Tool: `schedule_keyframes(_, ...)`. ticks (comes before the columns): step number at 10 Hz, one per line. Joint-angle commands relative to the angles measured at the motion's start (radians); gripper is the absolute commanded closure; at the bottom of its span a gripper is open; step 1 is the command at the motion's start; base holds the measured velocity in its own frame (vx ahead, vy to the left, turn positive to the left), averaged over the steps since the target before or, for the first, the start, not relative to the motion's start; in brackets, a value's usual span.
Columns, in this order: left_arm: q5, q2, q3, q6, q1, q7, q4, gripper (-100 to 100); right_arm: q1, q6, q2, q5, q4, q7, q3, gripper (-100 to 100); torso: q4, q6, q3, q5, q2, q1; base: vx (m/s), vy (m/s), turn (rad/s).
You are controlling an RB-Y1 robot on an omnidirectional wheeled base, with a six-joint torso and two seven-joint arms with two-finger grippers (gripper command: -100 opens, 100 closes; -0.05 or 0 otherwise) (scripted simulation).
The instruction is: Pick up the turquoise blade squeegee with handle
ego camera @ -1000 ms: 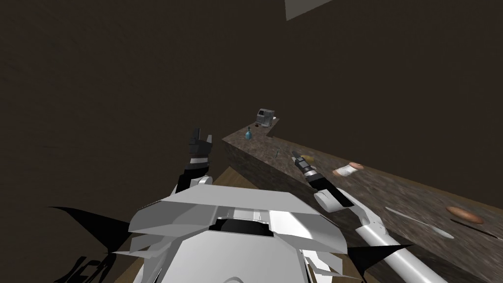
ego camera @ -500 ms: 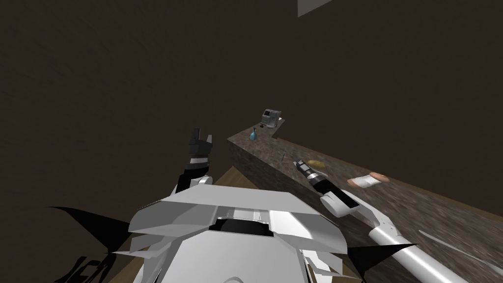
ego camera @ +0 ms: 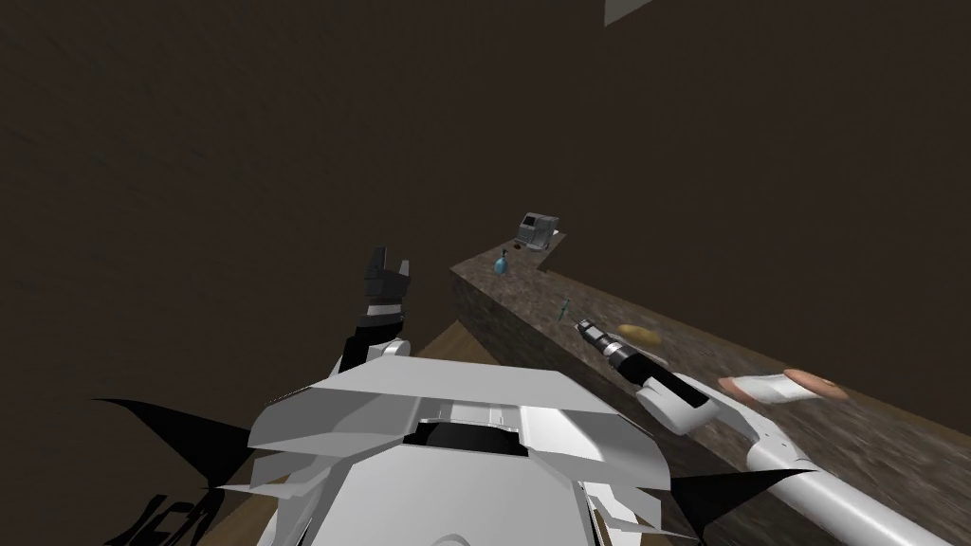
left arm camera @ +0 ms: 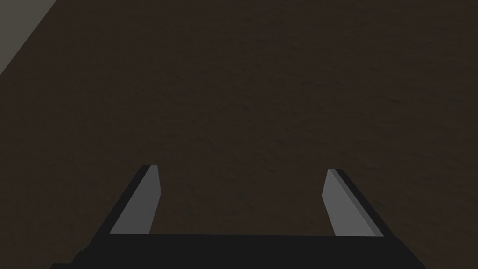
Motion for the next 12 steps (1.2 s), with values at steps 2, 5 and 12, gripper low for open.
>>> schedule_keyframes(2,0.0,0.0,0.0,0.0,0.0,0.0,0.0,0,0.013,0.016,-0.078,-0.042,0.056,0.02,0.056,-100,0.0,0.001,0.0,0.0,0.0,0.0,0.061,0.054,0.174)
schedule_keyframes(5,0.0,0.0,0.0,0.0,0.0,0.0,0.0,0,0.025,0.024,-0.156,-0.07,0.091,0.029,0.092,-100,0.0,0.0,0.0,0.0,-0.001,0.0,0.066,0.048,0.161)
schedule_keyframes(12,0.0,0.0,0.0,0.0,0.0,0.0,0.0,0,0.082,0.059,-0.371,-0.168,0.214,0.064,0.247,-100,0.0,0.001,0.0,0.0,0.0,-0.001,0.079,0.04,0.165)
